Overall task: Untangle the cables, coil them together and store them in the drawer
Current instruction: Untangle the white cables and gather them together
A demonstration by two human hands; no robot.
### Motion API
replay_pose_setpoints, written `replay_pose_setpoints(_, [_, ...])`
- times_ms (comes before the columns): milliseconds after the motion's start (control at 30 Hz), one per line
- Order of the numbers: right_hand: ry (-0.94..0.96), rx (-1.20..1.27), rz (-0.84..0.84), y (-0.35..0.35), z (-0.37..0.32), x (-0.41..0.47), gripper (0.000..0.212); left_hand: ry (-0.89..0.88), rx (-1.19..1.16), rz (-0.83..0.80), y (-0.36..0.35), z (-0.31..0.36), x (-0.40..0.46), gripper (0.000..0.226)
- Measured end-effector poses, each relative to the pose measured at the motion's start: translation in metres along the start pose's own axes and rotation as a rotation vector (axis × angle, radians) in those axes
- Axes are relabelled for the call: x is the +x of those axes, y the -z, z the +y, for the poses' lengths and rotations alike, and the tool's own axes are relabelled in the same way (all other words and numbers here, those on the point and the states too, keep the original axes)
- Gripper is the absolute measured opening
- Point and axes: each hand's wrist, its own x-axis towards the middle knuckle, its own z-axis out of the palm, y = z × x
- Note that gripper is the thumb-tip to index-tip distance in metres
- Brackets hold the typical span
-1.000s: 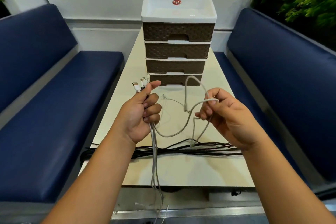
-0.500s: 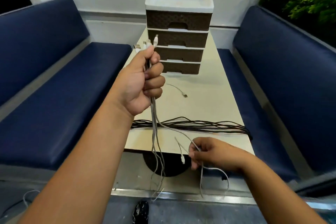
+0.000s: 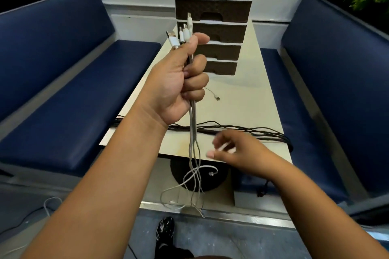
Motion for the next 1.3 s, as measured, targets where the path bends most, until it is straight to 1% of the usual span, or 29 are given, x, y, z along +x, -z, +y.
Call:
replay_pose_setpoints(33, [0.068, 0.104, 0.079, 0.003, -0.008, 0.001, 0.05, 0.005, -0.002, -0.01, -0.004, -0.001, 0.0, 0.024])
replay_pose_setpoints(67, [0.125, 0.167, 0.102, 0.003, -0.015, 0.002, 0.051, 0.009, -0.004, -0.021, -0.007, -0.002, 0.0, 0.024])
replay_pose_setpoints(100, [0.172, 0.211, 0.078, 0.0, -0.021, 0.003, 0.048, 0.01, -0.008, -0.03, -0.01, -0.001, 0.0, 0.024])
replay_pose_setpoints(167, [0.217, 0.28, -0.037, -0.019, -0.023, 0.007, 0.035, -0.002, -0.022, -0.038, -0.014, 0.001, 0.002, 0.024])
replay_pose_setpoints(233, [0.189, 0.304, -0.103, -0.047, -0.013, 0.012, 0.025, -0.023, -0.044, -0.027, -0.014, 0.005, 0.005, 0.024])
replay_pose_setpoints(333, [0.106, 0.218, -0.16, -0.073, 0.01, 0.018, 0.034, -0.053, -0.087, 0.015, -0.006, 0.011, 0.009, 0.023])
replay_pose_setpoints(400, [0.058, 0.18, -0.19, -0.074, 0.018, 0.02, 0.03, -0.045, -0.102, 0.032, 0.001, 0.011, 0.011, 0.024])
replay_pose_setpoints(467, [0.075, 0.178, -0.177, -0.068, 0.019, 0.026, 0.023, -0.028, -0.11, 0.053, 0.008, 0.007, 0.013, 0.024])
replay_pose_setpoints(500, [0.101, 0.219, -0.148, -0.064, 0.014, 0.029, 0.023, -0.021, -0.112, 0.064, 0.011, 0.004, 0.014, 0.024])
replay_pose_setpoints(567, [0.156, 0.374, -0.07, -0.057, 0.0, 0.037, 0.025, -0.015, -0.111, 0.086, 0.016, 0.0, 0.016, 0.025])
replay_pose_setpoints(633, [0.207, 0.468, -0.063, -0.054, -0.009, 0.049, 0.026, -0.024, -0.107, 0.12, 0.023, -0.002, 0.021, 0.026])
replay_pose_setpoints(700, [0.214, 0.45, -0.134, -0.057, -0.008, 0.059, 0.028, -0.035, -0.1, 0.161, 0.033, -0.002, 0.028, 0.026])
replay_pose_setpoints(800, [0.132, 0.27, -0.257, -0.063, 0.003, 0.073, 0.035, -0.037, -0.107, 0.21, 0.051, 0.0, 0.038, 0.026])
replay_pose_setpoints(867, [0.05, 0.198, -0.294, -0.059, 0.01, 0.086, 0.034, -0.025, -0.118, 0.238, 0.065, 0.001, 0.047, 0.025])
replay_pose_setpoints(933, [0.022, 0.197, -0.294, -0.045, 0.013, 0.101, 0.035, -0.015, -0.135, 0.256, 0.078, 0.003, 0.057, 0.024])
replay_pose_setpoints(1000, [-0.008, 0.286, -0.252, -0.024, 0.012, 0.12, 0.037, -0.007, -0.137, 0.274, 0.091, 0.006, 0.068, 0.023])
replay_pose_setpoints(1067, [-0.078, 0.431, -0.156, -0.003, 0.014, 0.146, 0.028, 0.005, -0.12, 0.291, 0.101, 0.009, 0.08, 0.023])
replay_pose_setpoints(1100, [-0.111, 0.448, -0.073, 0.004, 0.017, 0.161, 0.022, 0.013, -0.111, 0.296, 0.106, 0.01, 0.086, 0.023])
replay_pose_setpoints(1167, [-0.173, 0.349, 0.145, 0.013, 0.03, 0.196, 0.01, 0.032, -0.097, 0.296, 0.116, 0.012, 0.099, 0.023])
replay_pose_setpoints(1200, [-0.217, 0.257, 0.235, 0.015, 0.038, 0.212, 0.009, 0.045, -0.095, 0.292, 0.121, 0.013, 0.106, 0.023])
replay_pose_setpoints(1233, [-0.268, 0.149, 0.299, 0.016, 0.046, 0.227, 0.013, 0.063, -0.094, 0.286, 0.126, 0.013, 0.111, 0.023])
replay_pose_setpoints(1300, [-0.381, -0.02, 0.369, 0.015, 0.062, 0.253, 0.029, 0.104, -0.097, 0.266, 0.136, 0.015, 0.122, 0.023])
